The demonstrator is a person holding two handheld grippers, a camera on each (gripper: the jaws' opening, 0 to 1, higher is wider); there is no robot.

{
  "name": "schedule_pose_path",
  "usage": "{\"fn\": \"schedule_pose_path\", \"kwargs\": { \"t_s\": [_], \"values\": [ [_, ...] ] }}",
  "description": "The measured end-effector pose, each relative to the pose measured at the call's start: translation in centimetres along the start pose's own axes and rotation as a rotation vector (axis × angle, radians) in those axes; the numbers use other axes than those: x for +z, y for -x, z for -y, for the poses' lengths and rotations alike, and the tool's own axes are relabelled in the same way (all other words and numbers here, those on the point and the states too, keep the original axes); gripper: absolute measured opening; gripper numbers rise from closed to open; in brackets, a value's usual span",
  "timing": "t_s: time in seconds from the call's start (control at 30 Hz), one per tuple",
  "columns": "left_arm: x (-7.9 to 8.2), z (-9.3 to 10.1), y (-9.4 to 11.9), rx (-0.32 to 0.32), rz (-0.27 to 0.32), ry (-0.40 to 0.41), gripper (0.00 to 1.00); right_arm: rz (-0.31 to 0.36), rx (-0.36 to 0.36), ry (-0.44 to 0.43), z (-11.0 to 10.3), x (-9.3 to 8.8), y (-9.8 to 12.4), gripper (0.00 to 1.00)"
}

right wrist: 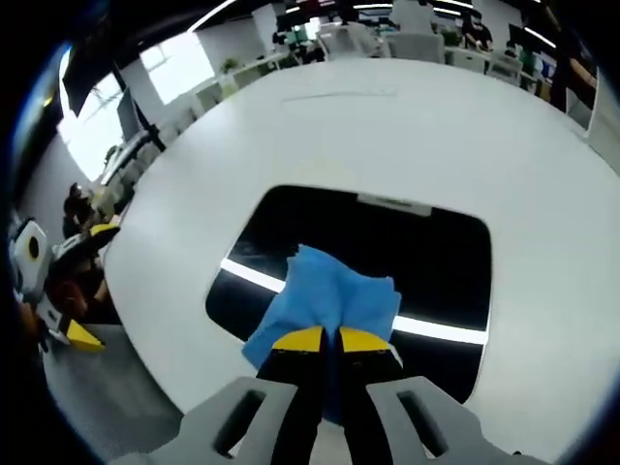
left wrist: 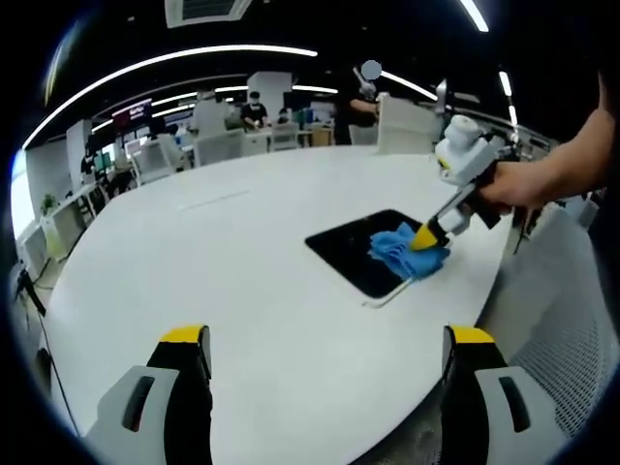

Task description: Wipe the mirror surface with the cleaning cloth until all visible marks leave the cleaned area.

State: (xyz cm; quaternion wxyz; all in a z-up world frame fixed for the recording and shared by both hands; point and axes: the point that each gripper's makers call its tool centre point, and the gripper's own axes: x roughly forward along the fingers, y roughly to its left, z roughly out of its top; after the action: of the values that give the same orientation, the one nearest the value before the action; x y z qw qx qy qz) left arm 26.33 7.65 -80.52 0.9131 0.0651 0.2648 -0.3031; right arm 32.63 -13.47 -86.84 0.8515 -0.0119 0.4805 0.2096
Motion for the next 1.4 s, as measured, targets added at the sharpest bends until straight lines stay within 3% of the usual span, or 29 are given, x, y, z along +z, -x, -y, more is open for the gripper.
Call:
{"fn": "schedule_pose_path", "kwargs": {
  "t_s": [0.87,1.03,1.13,1.4],
  "values": [
    [0.0,-0.4,0.0,0.019,0.003,0.011,0.99,-0.003,-0.018,0.014,2.1,4.5,-2.3,0.00],
    [-0.1,-0.4,0.0,0.018,0.002,0.010,0.99,-0.001,0.027,-0.031,2.5,5.4,-3.0,0.00],
    [-0.1,-0.4,0.0,0.016,0.001,0.009,0.99,0.006,0.025,0.043,2.6,6.1,-3.4,0.00],
    [-0.2,-0.4,0.0,0.019,-0.002,0.012,0.99,-0.007,0.042,0.008,3.0,7.2,-4.0,0.00]
  ]
}}
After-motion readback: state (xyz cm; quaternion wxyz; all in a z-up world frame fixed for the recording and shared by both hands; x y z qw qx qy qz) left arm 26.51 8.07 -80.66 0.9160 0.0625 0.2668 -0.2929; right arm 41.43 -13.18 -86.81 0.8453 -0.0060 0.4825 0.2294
